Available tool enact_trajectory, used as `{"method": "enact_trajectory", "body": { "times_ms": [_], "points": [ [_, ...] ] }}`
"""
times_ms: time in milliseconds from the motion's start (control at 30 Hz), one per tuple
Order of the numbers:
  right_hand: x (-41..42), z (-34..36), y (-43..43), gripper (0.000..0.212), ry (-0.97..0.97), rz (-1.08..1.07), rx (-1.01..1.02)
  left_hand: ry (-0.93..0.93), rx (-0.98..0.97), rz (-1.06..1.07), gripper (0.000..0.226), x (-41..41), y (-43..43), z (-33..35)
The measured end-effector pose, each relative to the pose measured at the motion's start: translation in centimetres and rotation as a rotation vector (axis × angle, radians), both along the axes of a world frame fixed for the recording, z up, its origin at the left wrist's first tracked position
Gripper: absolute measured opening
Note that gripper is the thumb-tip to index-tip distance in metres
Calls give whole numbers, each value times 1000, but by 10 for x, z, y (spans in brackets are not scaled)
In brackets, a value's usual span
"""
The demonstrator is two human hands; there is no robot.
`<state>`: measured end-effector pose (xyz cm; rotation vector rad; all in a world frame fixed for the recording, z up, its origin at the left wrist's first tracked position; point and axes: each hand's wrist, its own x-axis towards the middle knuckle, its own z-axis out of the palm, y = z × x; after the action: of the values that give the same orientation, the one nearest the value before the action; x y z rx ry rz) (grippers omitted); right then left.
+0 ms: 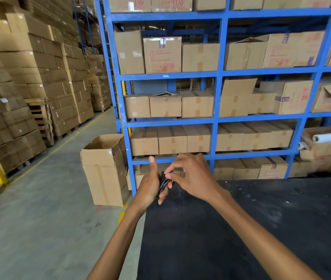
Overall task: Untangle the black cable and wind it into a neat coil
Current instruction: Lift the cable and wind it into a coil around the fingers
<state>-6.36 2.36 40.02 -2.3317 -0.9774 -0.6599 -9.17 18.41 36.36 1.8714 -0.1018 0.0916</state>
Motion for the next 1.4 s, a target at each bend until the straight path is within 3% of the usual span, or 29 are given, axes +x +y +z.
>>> {"method": "enact_trajectory", "body": {
  "times_ms": [233, 467, 700, 1267, 1400],
  "points": [
    [-6, -19, -8, 17, -263, -8, -151, -40, -56, 86, 95, -4, -11, -10],
    [0, -33, -25, 44, 94, 181, -121, 16, -126, 22, 105, 0, -6, -18],
    [4, -37, -30, 47, 220, 282, -45, 101, -181, 6, 106, 3, -6, -25],
    [-1, -52, -29, 41, 242, 287, 161, 114, -301, 74, 100, 6, -16, -32],
    [-2, -53, -29, 40, 256, 304, 182, 78, -394, 195, 83, 4, -22, -30]
  ]
}}
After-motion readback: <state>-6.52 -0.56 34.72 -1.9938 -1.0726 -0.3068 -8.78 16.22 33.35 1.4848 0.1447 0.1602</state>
